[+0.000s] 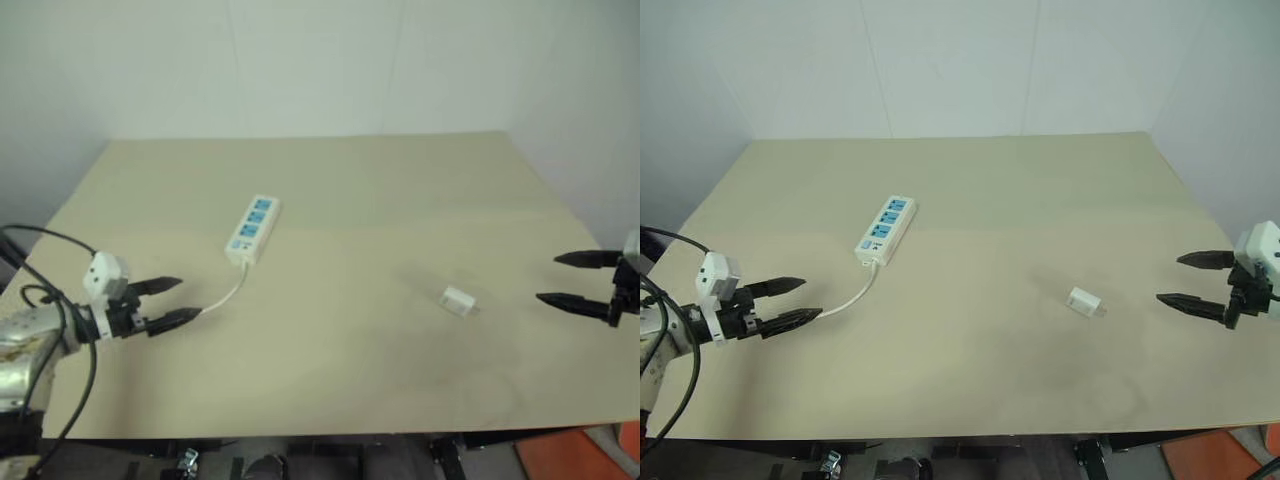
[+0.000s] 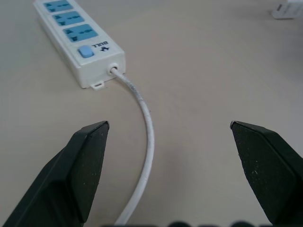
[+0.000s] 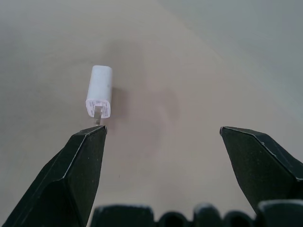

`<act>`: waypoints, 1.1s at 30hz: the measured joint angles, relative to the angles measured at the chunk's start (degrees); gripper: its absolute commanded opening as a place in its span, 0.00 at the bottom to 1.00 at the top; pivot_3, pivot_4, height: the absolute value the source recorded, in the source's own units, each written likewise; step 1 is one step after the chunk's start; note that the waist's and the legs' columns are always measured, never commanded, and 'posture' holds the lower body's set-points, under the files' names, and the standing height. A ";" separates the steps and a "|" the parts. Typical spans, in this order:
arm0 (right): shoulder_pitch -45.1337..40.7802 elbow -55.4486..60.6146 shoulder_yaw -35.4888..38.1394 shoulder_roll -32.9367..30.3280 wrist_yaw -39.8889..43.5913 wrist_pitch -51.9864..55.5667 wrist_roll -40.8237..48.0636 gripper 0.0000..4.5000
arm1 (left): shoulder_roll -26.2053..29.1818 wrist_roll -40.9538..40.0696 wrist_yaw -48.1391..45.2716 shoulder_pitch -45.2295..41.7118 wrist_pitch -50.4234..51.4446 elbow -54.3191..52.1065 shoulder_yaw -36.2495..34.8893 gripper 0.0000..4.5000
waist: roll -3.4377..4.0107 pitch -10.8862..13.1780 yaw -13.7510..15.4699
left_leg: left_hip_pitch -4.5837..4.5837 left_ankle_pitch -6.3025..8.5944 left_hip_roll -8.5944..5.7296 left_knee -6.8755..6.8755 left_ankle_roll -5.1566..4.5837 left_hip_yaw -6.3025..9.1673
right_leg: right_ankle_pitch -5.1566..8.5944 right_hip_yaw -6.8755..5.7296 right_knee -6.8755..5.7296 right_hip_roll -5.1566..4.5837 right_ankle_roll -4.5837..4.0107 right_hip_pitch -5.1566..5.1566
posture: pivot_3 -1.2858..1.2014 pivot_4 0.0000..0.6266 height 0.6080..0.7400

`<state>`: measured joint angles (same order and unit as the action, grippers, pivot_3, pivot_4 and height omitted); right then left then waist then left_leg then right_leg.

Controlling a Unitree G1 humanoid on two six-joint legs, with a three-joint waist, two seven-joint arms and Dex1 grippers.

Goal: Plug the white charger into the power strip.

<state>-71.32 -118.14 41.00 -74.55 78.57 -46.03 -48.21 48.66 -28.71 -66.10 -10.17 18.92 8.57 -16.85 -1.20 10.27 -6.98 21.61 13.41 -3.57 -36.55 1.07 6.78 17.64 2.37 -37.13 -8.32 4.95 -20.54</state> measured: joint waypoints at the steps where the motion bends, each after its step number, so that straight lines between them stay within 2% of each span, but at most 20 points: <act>1: 0.00 0.00 -0.05 0.00 -0.02 0.00 0.00 1.00 | -0.12 0.14 0.28 0.26 0.00 -0.02 0.01 1.00 | 0.00 0.00 0.00 | 0.02 0.00 0.00 0.00 0.00 0.00 | 0.00 0.00 0.00 0.00 0.00 -0.02 | 0.52 0.24 1.00; 13: -0.12 0.00 -0.60 1.18 -1.70 0.00 0.00 1.00 | -1.05 0.73 4.71 1.51 0.00 -3.66 -0.02 1.00 | 0.00 0.00 0.04 | 0.25 0.00 -0.01 -0.02 0.00 -0.01 | 0.00 0.01 0.01 0.00 0.00 -0.21 | 0.52 0.24 1.00; 19: -3.22 0.00 -0.38 3.70 -1.64 0.07 0.06 1.00 | -8.70 5.30 14.00 -3.64 -4.39 -1.85 1.58 1.00 | 0.00 0.00 0.23 | 0.29 -0.02 -0.02 -0.19 0.05 -0.01 | -0.03 -0.01 -0.06 -0.01 0.03 -0.20 | 0.52 0.24 1.00; 23: -7.26 0.00 0.64 9.15 -2.56 0.51 0.50 1.00 | -14.19 8.36 17.30 -9.62 -8.87 3.53 4.44 1.00 | -0.07 -0.05 0.02 | 0.33 -0.09 -0.01 -0.24 0.17 -0.01 | -0.05 -0.02 -0.04 0.00 0.06 -0.19 | 0.52 0.24 1.00; 26: -8.74 -0.01 1.50 17.29 -5.01 0.04 1.01 1.00 | -18.37 12.74 21.94 -15.64 -15.40 11.63 6.50 1.00 | -0.14 -0.07 -0.20 | 0.40 -0.26 -0.02 -0.29 0.45 -0.02 | -0.08 -0.03 -0.02 0.00 0.11 -0.20 | 0.52 0.24 1.00; 29: -9.55 -0.01 2.51 23.22 -7.30 -0.90 1.07 1.00 | -20.62 14.29 25.29 -20.65 -19.25 18.65 6.73 1.00 | -0.18 -0.08 -0.12 | 0.62 -0.28 -0.02 -0.35 0.48 -0.02 | -0.10 -0.08 -0.05 -0.02 0.14 -0.32 | 0.52 0.24 1.00; 33: -10.47 -0.02 2.73 27.37 -9.83 -1.43 1.13 1.00 | -22.59 15.26 26.56 -24.91 -22.77 26.25 6.73 1.00 | -0.22 -0.11 -0.01 | 1.09 -0.25 -0.15 -0.49 0.41 -0.01 | -0.19 -0.09 -0.09 -0.15 0.29 -0.67 | 0.52 0.24 1.00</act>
<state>-81.80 -118.15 43.73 -47.18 68.73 -47.46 -47.08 26.07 -13.46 -39.54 -35.09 -3.85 34.82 -10.11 -1.42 10.16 -6.99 22.70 13.17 -3.73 -37.04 1.49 6.77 17.46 2.28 -37.22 -8.47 5.25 -21.21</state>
